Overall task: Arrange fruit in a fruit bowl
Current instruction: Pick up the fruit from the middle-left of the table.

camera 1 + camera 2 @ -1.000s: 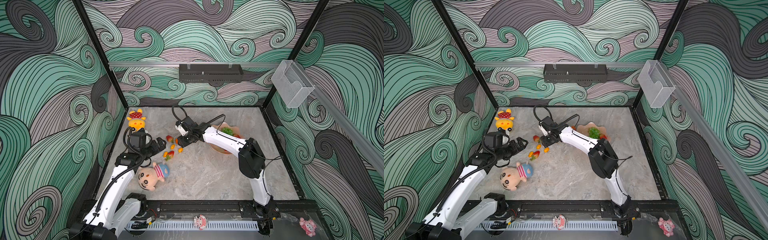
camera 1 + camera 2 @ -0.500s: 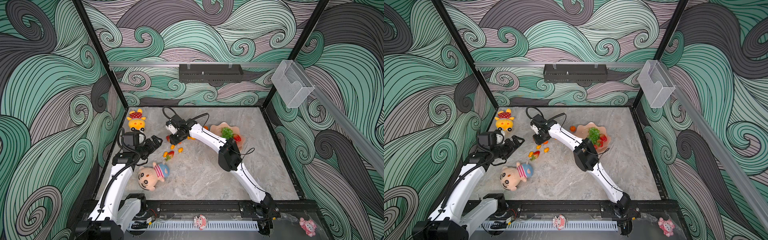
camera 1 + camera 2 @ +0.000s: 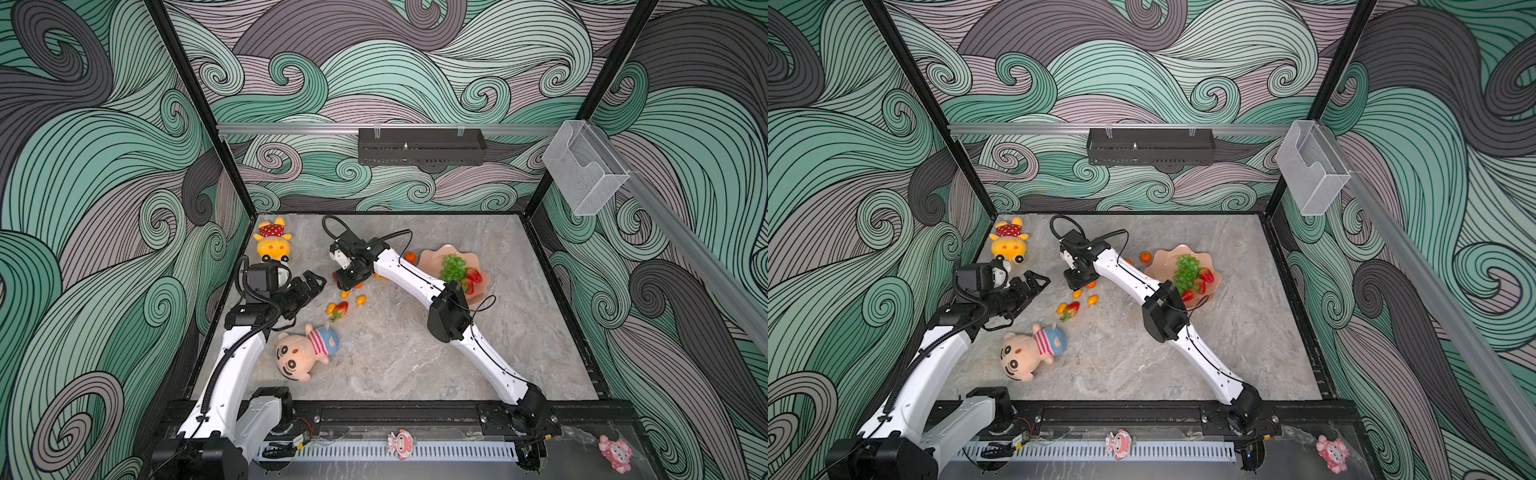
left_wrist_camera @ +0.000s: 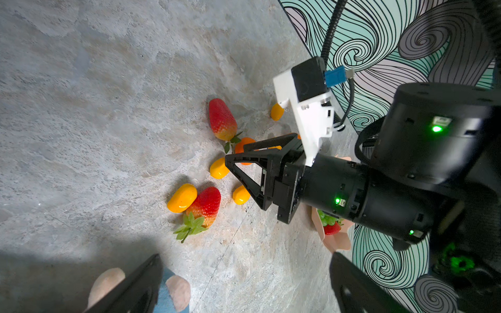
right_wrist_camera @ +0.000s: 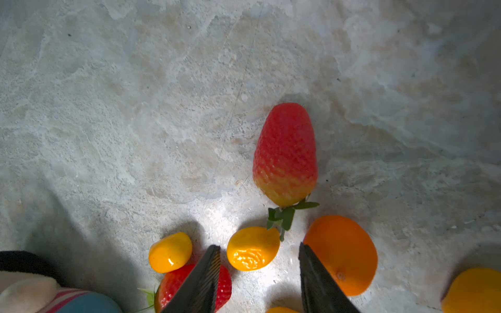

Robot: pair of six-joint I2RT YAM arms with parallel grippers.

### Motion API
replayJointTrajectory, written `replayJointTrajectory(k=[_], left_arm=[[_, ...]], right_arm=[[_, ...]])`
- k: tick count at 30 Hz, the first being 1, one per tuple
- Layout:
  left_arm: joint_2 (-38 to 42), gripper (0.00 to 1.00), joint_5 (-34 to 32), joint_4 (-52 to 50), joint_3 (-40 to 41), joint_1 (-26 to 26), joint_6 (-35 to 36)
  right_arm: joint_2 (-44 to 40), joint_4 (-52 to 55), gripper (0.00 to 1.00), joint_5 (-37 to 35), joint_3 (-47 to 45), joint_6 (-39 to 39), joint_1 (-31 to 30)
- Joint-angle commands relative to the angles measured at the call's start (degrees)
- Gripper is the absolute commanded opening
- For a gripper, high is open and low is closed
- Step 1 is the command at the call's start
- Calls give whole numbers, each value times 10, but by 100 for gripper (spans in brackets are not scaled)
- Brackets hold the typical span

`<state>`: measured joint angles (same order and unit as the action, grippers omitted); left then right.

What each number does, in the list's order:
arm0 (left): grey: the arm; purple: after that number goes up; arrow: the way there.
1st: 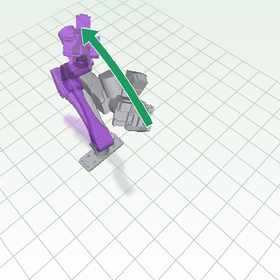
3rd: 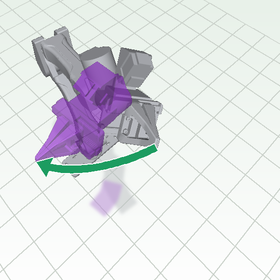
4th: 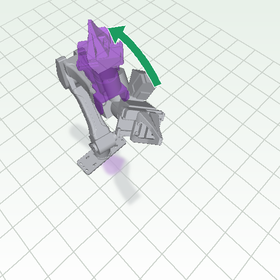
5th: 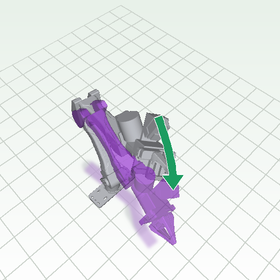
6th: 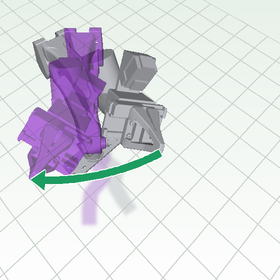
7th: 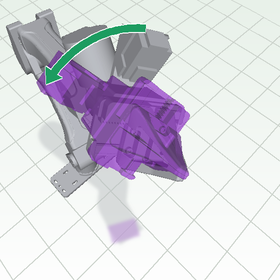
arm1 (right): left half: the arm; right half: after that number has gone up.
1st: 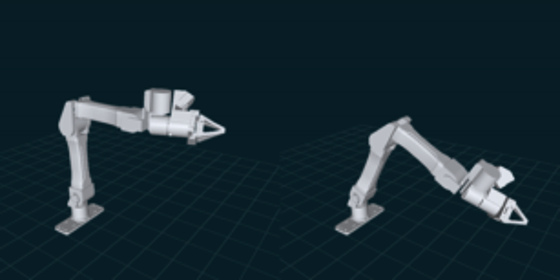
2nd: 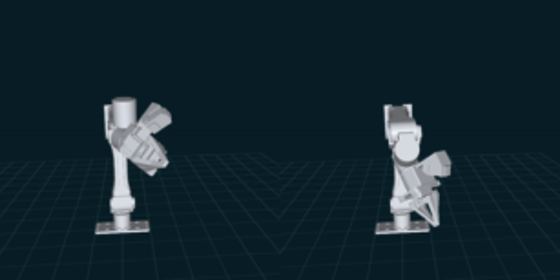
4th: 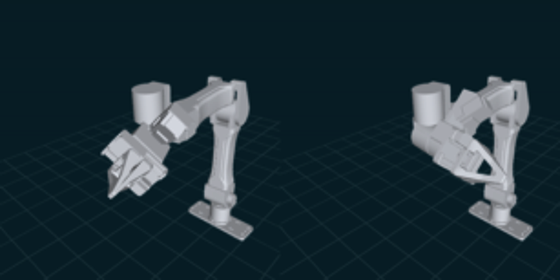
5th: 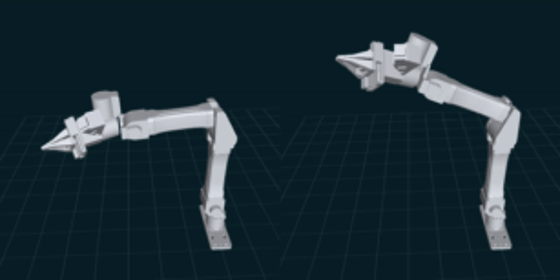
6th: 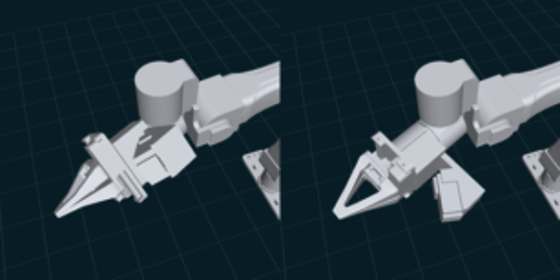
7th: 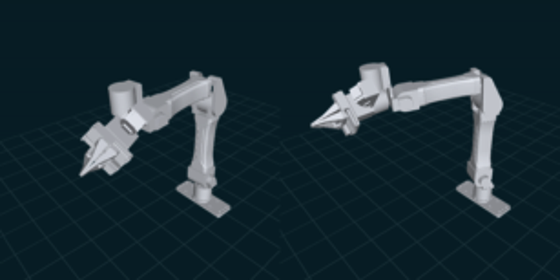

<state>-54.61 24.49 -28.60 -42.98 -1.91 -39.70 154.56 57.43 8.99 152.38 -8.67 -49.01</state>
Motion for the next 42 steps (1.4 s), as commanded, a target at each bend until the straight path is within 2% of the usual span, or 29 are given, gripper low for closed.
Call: replayJointTrajectory(k=[1,19,29,42], left_arm=[[-2,99,7,4,-17,-5,-2],[-8,98,9,3,-20,-6,1],[-9,99,12,2,-15,-7,-1],[-3,99,13,0,-13,-7,-2]], right_arm=[[21,11,51,-24,19,-17,-2],[66,-10,50,-13,49,-39,5],[83,-21,42,7,54,-57,16],[79,-20,23,14,52,-61,19]])
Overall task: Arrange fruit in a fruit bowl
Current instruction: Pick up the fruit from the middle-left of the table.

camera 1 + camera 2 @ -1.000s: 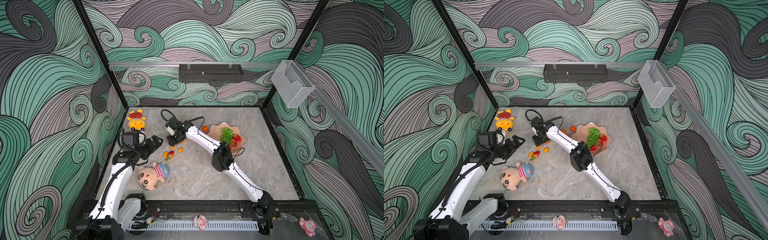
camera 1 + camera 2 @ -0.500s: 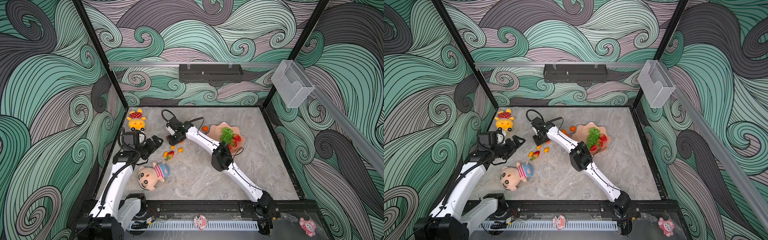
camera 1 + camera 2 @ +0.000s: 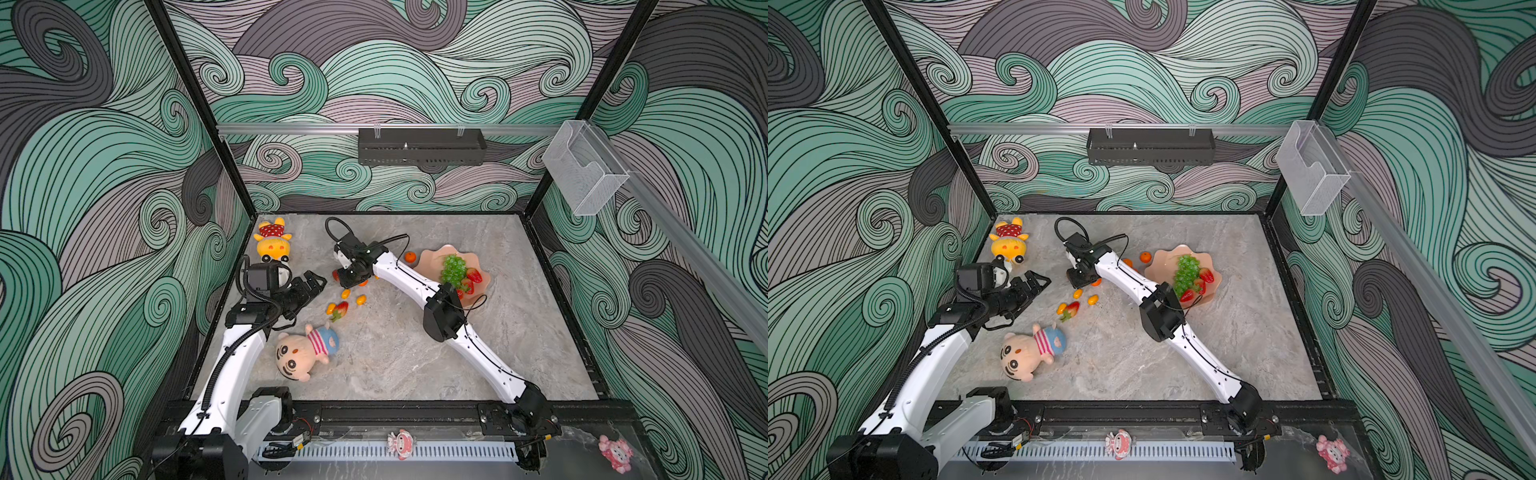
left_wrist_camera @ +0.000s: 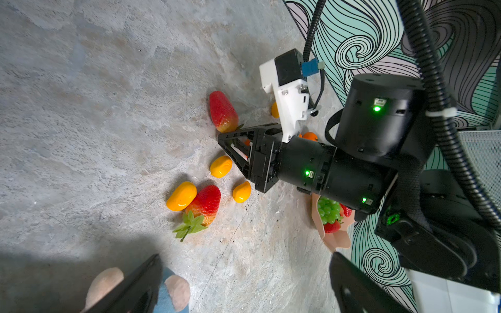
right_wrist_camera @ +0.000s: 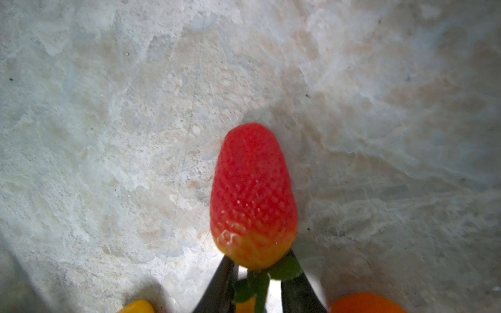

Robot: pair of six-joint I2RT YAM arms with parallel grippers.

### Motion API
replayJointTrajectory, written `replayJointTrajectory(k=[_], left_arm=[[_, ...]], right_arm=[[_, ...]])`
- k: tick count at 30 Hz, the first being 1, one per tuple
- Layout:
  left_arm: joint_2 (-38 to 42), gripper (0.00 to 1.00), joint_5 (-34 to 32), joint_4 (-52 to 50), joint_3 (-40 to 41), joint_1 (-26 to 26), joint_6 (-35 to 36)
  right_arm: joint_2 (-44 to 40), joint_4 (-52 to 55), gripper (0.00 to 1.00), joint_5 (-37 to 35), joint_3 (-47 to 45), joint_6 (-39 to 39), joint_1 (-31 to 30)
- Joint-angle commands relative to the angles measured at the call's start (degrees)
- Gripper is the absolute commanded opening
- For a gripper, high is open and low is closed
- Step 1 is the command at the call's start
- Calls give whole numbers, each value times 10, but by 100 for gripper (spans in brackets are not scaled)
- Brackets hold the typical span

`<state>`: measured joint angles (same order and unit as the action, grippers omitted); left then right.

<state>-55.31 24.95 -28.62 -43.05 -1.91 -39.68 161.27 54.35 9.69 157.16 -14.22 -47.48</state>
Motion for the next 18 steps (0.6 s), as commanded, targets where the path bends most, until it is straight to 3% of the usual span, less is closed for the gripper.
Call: replayJointTrajectory(k=[1,18], left_arm=[[5,99,9,0,-12,-7,-2],[25,99,18,-11,-2,-7,10]], right_arm=[[11,11,22,7,5,-5,4],[-33,16,2,17,-5,5,9]])
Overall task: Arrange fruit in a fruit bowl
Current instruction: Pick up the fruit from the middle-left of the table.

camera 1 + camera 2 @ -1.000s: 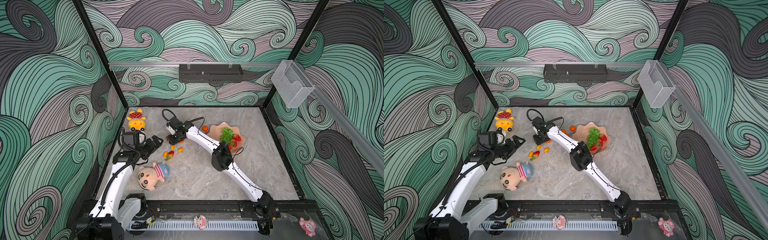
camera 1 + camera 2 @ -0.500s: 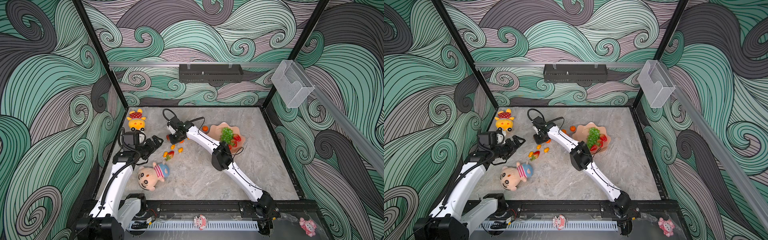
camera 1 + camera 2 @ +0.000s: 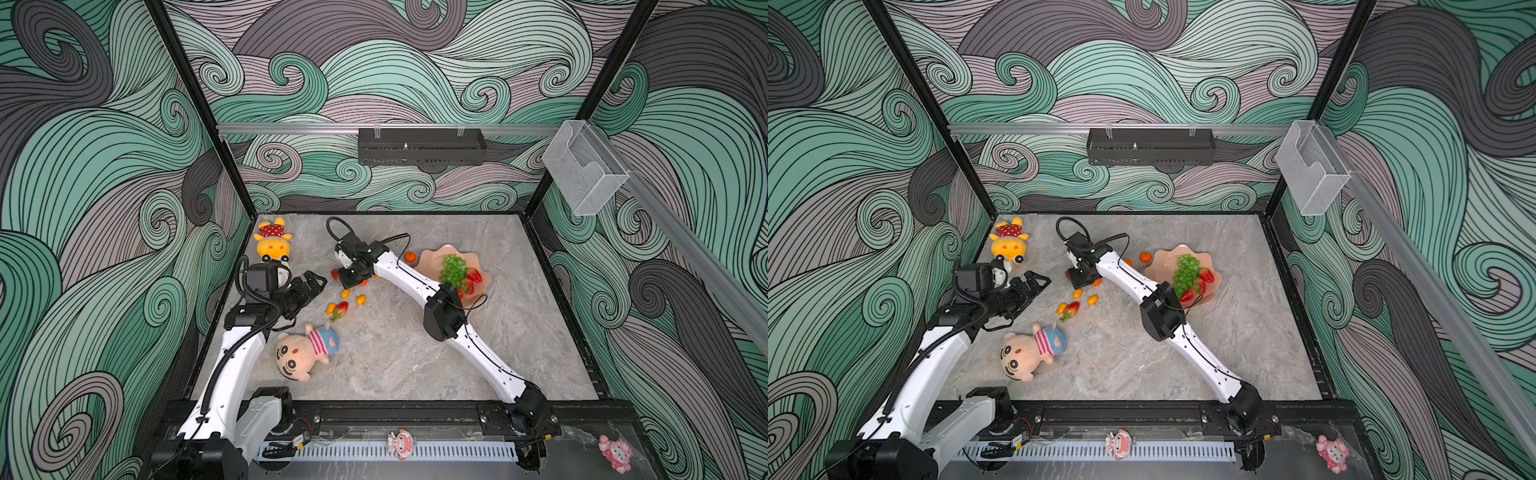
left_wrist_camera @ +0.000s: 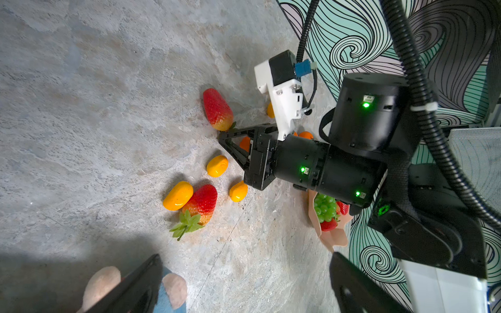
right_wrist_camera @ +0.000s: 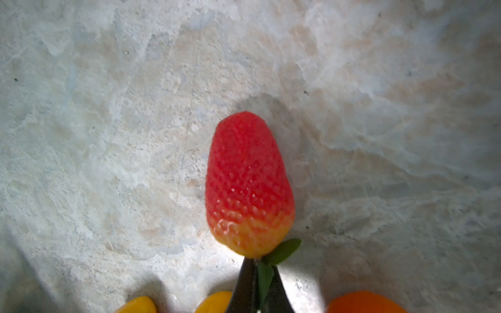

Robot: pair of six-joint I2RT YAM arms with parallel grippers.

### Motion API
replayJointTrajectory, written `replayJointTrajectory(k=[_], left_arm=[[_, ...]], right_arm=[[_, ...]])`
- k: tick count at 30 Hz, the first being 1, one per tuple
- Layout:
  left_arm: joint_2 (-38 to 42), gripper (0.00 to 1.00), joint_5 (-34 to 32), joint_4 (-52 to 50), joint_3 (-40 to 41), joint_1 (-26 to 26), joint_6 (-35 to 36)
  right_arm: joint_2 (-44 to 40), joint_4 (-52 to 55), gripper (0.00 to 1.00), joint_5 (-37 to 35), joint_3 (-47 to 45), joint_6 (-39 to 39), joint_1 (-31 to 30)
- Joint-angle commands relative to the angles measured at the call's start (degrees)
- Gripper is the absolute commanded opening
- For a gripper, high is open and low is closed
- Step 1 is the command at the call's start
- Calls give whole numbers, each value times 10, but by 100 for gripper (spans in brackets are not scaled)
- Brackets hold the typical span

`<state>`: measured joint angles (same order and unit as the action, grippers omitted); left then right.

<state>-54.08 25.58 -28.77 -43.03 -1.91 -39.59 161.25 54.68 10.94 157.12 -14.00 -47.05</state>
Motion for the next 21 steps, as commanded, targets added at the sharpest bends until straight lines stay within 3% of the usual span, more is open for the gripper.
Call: replayJointTrajectory(k=[1,13,21], left_arm=[[16,99,11,-10,0,-7,9],[76,99,10,1,33,-5,2],[54,99,24,46,35,21,-9]], right_arm=[[-39,13,0,4,-6,6,5],[-206,-26,0,-1,-165,29,0],[-376,-100,0,-55,-404,38,4]])
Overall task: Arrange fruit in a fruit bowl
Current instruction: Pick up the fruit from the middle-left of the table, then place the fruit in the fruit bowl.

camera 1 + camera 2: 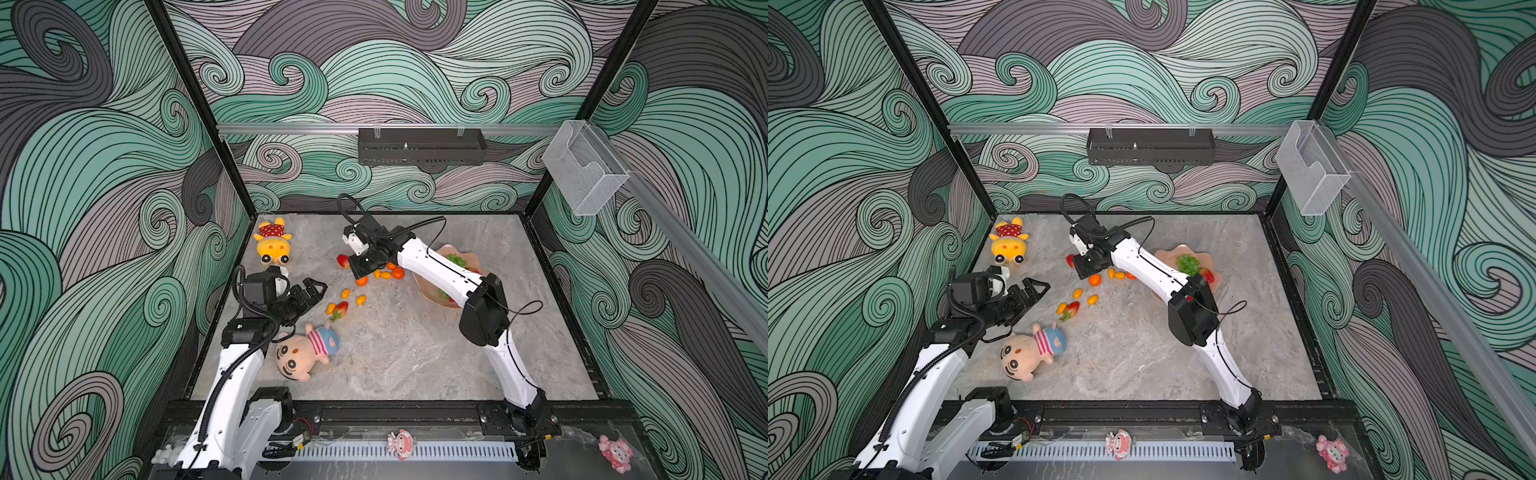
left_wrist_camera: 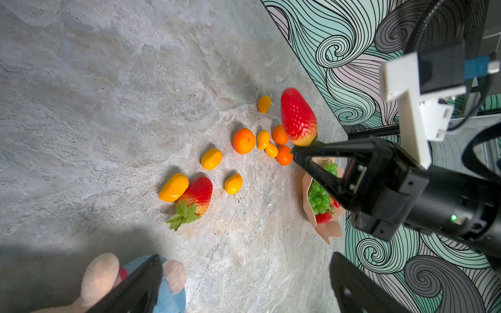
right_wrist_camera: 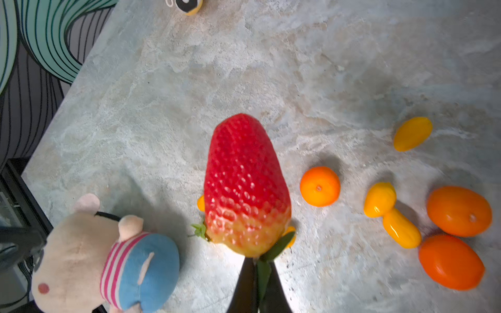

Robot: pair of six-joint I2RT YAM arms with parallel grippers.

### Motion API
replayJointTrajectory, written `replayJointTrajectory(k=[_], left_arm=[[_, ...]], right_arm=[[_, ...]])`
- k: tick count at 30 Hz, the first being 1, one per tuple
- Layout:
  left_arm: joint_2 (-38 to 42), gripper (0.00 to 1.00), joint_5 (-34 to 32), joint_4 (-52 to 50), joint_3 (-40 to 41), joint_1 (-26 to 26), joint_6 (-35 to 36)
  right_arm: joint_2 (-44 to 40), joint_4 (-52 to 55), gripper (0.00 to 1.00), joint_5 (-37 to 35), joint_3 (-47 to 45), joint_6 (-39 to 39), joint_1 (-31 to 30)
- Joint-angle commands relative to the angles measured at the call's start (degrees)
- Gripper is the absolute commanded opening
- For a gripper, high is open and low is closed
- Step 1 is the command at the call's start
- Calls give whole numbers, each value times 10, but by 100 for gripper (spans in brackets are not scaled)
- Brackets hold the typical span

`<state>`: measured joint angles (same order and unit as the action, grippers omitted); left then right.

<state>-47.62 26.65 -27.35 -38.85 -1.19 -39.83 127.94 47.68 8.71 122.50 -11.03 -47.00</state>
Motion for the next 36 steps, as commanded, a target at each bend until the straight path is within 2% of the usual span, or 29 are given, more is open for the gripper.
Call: replayJointTrajectory(k=[1,10,15,21,28,36], left_arm=[[-18,99,13,37,-8,21,-8],[-112,99,-31,94,-45,141,-23],[-172,99,-46,135,-63,202,-35],[-235,99,-66,168,-90,267,-40],[-319,99,-85,177,-153,342,-33],[-403,99,-96,182,-217,407,-34]], right_arm=[[-62,-36,0,-38,-82,8,6],[-225,-74,0,-72,-308,1,49],[-315,-92,0,-84,-437,-16,96],[-404,-99,0,-84,-548,-36,172],[-455,-91,0,-70,-600,-39,255],[-441,-77,0,-67,-596,-37,318]])
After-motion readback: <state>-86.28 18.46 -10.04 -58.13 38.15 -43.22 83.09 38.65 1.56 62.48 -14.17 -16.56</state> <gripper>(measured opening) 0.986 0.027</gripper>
